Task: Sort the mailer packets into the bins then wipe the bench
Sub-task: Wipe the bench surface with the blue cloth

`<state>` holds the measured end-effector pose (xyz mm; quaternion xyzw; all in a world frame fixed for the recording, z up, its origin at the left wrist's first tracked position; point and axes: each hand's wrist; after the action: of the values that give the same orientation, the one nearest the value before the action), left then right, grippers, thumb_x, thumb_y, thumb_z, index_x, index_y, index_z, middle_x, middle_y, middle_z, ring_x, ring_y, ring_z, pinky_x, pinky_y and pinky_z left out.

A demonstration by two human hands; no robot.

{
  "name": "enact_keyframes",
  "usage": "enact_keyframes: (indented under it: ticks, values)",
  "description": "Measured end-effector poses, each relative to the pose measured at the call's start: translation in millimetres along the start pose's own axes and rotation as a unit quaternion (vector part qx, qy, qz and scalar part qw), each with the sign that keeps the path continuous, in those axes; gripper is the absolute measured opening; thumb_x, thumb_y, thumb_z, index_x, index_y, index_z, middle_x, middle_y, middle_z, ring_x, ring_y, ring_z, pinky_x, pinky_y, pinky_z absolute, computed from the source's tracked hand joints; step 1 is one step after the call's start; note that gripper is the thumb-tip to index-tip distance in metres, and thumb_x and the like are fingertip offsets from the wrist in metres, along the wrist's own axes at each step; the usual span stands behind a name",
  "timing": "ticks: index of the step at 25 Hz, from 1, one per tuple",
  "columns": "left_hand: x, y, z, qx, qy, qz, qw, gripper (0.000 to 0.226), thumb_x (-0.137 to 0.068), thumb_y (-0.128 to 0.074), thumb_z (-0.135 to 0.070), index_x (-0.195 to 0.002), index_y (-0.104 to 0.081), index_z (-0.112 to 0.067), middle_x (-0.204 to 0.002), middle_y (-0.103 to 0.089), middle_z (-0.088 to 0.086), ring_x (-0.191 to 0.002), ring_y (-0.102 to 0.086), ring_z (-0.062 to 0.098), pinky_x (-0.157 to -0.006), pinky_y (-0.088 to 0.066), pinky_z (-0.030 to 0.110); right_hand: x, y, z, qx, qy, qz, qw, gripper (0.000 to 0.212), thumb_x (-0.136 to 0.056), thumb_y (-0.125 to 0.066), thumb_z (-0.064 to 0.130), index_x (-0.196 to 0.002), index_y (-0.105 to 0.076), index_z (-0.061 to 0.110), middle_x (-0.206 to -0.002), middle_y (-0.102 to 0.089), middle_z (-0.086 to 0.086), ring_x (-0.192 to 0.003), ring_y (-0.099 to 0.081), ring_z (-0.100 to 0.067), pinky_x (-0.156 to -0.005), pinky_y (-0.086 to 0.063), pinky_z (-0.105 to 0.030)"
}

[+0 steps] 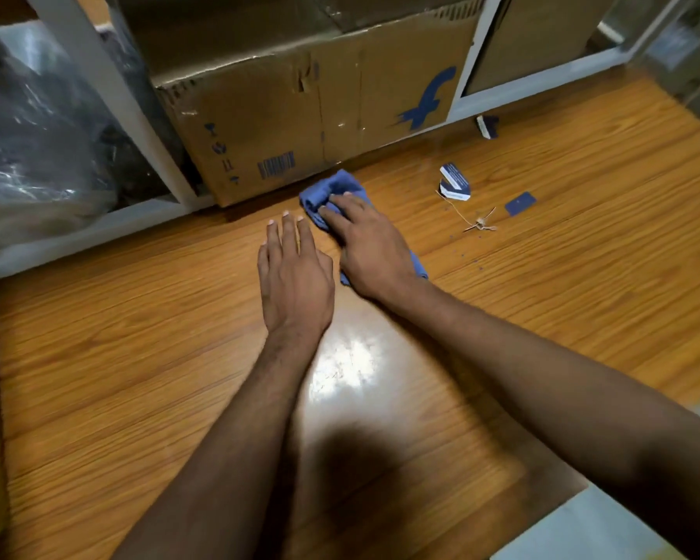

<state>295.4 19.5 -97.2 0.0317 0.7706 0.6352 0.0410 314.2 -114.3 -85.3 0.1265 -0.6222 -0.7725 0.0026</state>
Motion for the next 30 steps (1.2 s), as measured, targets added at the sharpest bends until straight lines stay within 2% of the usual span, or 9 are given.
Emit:
enact_keyframes:
  ticks: [2, 5, 9, 12, 15, 18, 22, 25, 30]
  values:
    - [-0.2, -1.8, 0.8, 0.0, -0.006, -0.01, 1.0, 0.057, -0.107, -0.03, -0.031, -0.16, -0.029, -0.011, -0.169, -0.023, 0.009, -0.156, -0.018, 0.029, -0.125, -0.019, 0.045, -30.4, 6.6, -51.7, 0.024, -0.092, -0.008, 0.995, 0.062, -0.074, -0.062, 0.017, -0.135, -0.06, 0.009, -0.138, -0.057, -0.015, -0.13, -0.049, -0.034, -0.106, -0.043, -0.042]
    - [2.2, -3.0, 2.7, -0.011, -0.012, -0.023, 1.0, 0.056, -0.108, -0.029, -0.032, -0.159, -0.032, -0.01, -0.167, -0.027, 0.011, -0.155, -0.022, 0.03, -0.123, -0.023, 0.046, -44.5, 24.7, -114.3, 0.037, -0.227, -0.043, 0.972, 0.049, -0.079, -0.052, 0.011, -0.126, -0.063, 0.008, -0.126, -0.06, -0.016, -0.119, -0.053, -0.036, -0.093, -0.048, -0.044]
    - [-0.5, -0.9, 1.2, -0.007, -0.02, -0.016, 1.0, 0.053, -0.107, -0.035, -0.03, -0.155, -0.039, -0.01, -0.165, -0.034, 0.009, -0.153, -0.027, 0.034, -0.121, -0.028, 0.05, 6.2, 20.5, -58.4, 0.019, -0.14, -0.024, 0.99, 0.064, -0.067, -0.068, 0.012, -0.13, -0.062, 0.006, -0.134, -0.058, -0.016, -0.125, -0.051, -0.033, -0.101, -0.043, -0.038]
    - [3.9, -2.0, -3.1, 0.001, -0.02, -0.01, 1.0, 0.052, -0.108, -0.035, -0.029, -0.156, -0.038, -0.01, -0.166, -0.032, 0.009, -0.154, -0.024, 0.034, -0.123, -0.025, 0.05, 45.9, 18.5, -39.2, -0.008, -0.06, 0.03, 0.998, 0.068, -0.072, -0.063, 0.014, -0.139, -0.059, 0.007, -0.145, -0.054, -0.014, -0.135, -0.046, -0.032, -0.112, -0.039, -0.039]
    - [10.4, -1.9, -8.7, 0.0, -0.018, -0.003, 1.0, 0.06, -0.11, -0.024, -0.041, -0.161, -0.026, -0.011, -0.17, -0.021, 0.009, -0.157, -0.016, 0.033, -0.126, -0.016, 0.048, 8.0, 33.3, -99.4, 0.026, -0.14, -0.008, 0.99, 0.063, -0.072, -0.066, 0.012, -0.135, -0.059, 0.006, -0.137, -0.056, -0.016, -0.125, -0.051, -0.034, -0.103, -0.046, -0.04]
    - [7.5, -2.4, -8.1, -0.011, -0.021, -0.013, 1.0, 0.06, -0.109, -0.025, -0.044, -0.16, -0.029, -0.012, -0.168, -0.026, 0.009, -0.155, -0.02, 0.034, -0.123, -0.022, 0.05, -16.5, 42.0, -125.0, 0.045, -0.235, -0.031, 0.97, 0.051, -0.081, -0.056, 0.01, -0.132, -0.061, 0.009, -0.135, -0.058, -0.013, -0.124, -0.051, -0.031, -0.099, -0.043, -0.037]
    - [6.3, 0.3, -8.1, 0.008, -0.025, -0.013, 1.0, 0.056, -0.11, -0.027, -0.042, -0.157, -0.037, -0.014, -0.166, -0.032, 0.007, -0.154, -0.024, 0.034, -0.123, -0.025, 0.051, 50.6, 24.0, -41.0, -0.009, -0.126, 0.0, 0.992, 0.063, -0.065, -0.07, 0.013, -0.127, -0.065, 0.01, -0.134, -0.059, -0.01, -0.126, -0.052, -0.029, -0.097, -0.042, -0.036]
    - [20.5, 2.9, -16.7, 0.039, -0.029, -0.009, 0.999, 0.052, -0.11, -0.03, -0.038, -0.157, -0.039, -0.016, -0.167, -0.031, 0.004, -0.156, -0.021, 0.03, -0.126, -0.019, 0.047, 100.8, 26.2, -27.2, -0.036, -0.084, 0.024, 0.995, 0.068, -0.066, -0.065, 0.014, -0.134, -0.062, 0.011, -0.14, -0.056, -0.01, -0.13, -0.049, -0.029, -0.101, -0.044, -0.038]
    - [43.0, -1.6, -21.8, 0.019, -0.062, 0.003, 0.998, 0.056, -0.11, -0.025, -0.044, -0.16, -0.029, -0.02, -0.169, -0.023, 0.004, -0.157, -0.014, 0.031, -0.126, -0.012, 0.046, 33.7, 47.2, -123.7, 0.039, -0.231, -0.009, 0.972, 0.057, -0.079, -0.061, 0.011, -0.137, -0.057, 0.014, -0.145, -0.052, -0.008, -0.128, -0.049, -0.03, -0.099, -0.047, -0.042]
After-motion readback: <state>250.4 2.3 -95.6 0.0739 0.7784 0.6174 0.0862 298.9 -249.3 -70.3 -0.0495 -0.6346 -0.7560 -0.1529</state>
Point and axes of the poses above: each hand's wrist, its own x-axis away from the middle knuckle, its own y-axis out of the back of the hand, z = x × y
